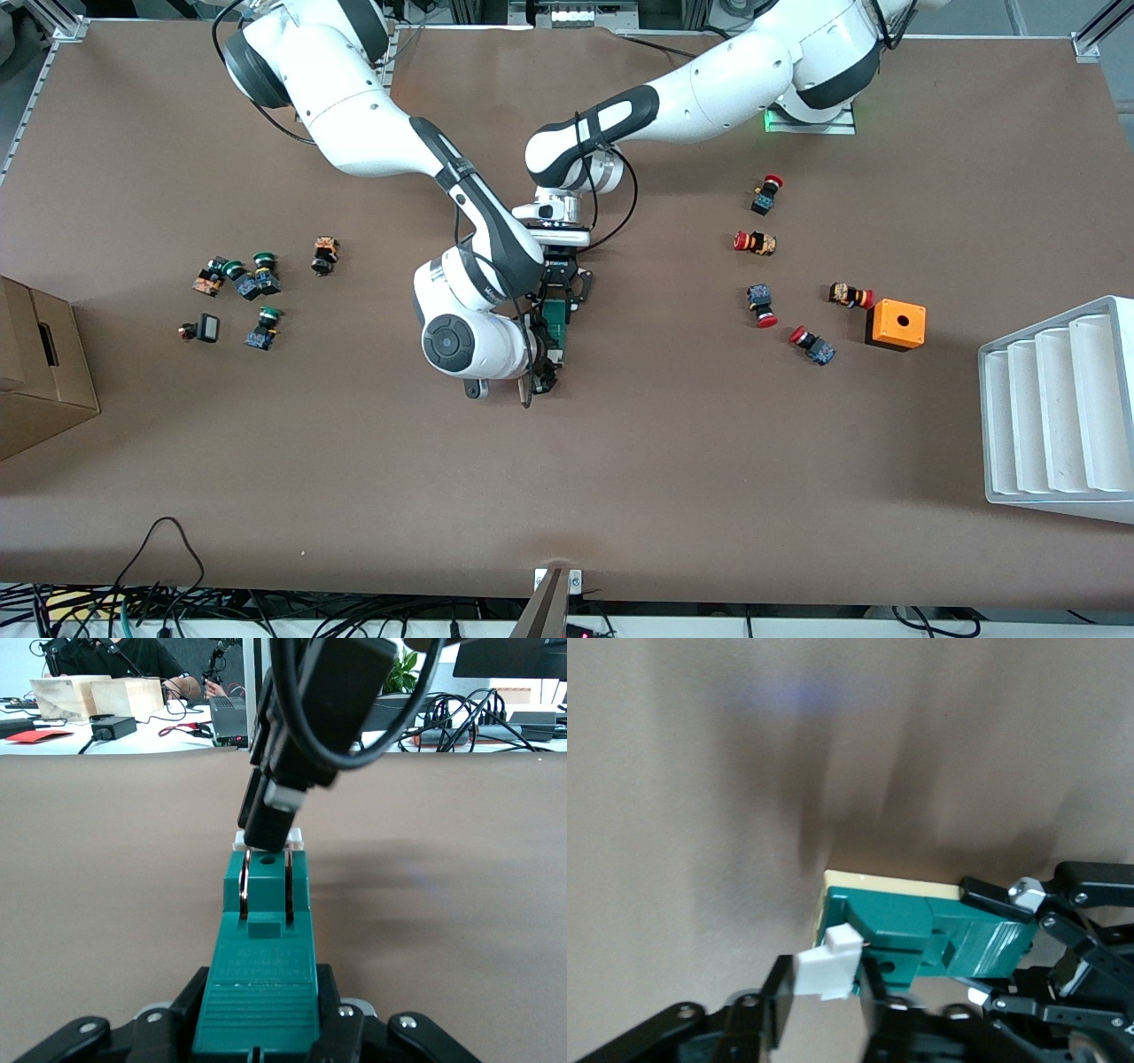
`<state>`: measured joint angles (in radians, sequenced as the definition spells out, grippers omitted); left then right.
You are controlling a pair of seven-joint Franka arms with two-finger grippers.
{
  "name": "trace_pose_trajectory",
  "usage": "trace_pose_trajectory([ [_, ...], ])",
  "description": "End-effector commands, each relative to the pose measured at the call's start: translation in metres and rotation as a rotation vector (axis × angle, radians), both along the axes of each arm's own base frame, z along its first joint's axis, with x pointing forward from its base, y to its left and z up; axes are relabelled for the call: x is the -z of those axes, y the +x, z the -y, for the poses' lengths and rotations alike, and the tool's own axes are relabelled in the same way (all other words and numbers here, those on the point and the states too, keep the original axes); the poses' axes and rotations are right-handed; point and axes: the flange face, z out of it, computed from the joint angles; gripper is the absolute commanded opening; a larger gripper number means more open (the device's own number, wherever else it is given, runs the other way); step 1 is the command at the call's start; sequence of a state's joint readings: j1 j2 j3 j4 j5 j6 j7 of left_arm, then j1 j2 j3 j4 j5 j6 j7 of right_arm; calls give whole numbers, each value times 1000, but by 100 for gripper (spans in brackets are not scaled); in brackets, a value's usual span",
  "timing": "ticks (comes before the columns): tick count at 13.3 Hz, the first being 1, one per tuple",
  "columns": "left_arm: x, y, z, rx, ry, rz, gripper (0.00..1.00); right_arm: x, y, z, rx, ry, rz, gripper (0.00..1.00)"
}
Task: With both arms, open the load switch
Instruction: 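Hold the switch with the right gripper and lower the left gripper onto the lever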
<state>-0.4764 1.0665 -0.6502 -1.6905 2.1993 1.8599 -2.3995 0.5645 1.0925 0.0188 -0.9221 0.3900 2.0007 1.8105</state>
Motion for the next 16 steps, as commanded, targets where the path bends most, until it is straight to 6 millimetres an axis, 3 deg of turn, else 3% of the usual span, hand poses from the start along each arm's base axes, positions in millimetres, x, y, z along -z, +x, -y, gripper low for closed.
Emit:
trace_pose_trajectory([
  [1, 10, 3, 6, 33, -32, -10, 26, -3, -4, -8, 6, 11, -19, 28],
  [12, 11, 4, 6, 33, -31, -11, 26, -44, -14, -6, -22, 6, -23, 26],
  [16, 9, 5, 7, 31, -34, -9, 26, -45, -21, -4, -45, 0, -29, 26],
])
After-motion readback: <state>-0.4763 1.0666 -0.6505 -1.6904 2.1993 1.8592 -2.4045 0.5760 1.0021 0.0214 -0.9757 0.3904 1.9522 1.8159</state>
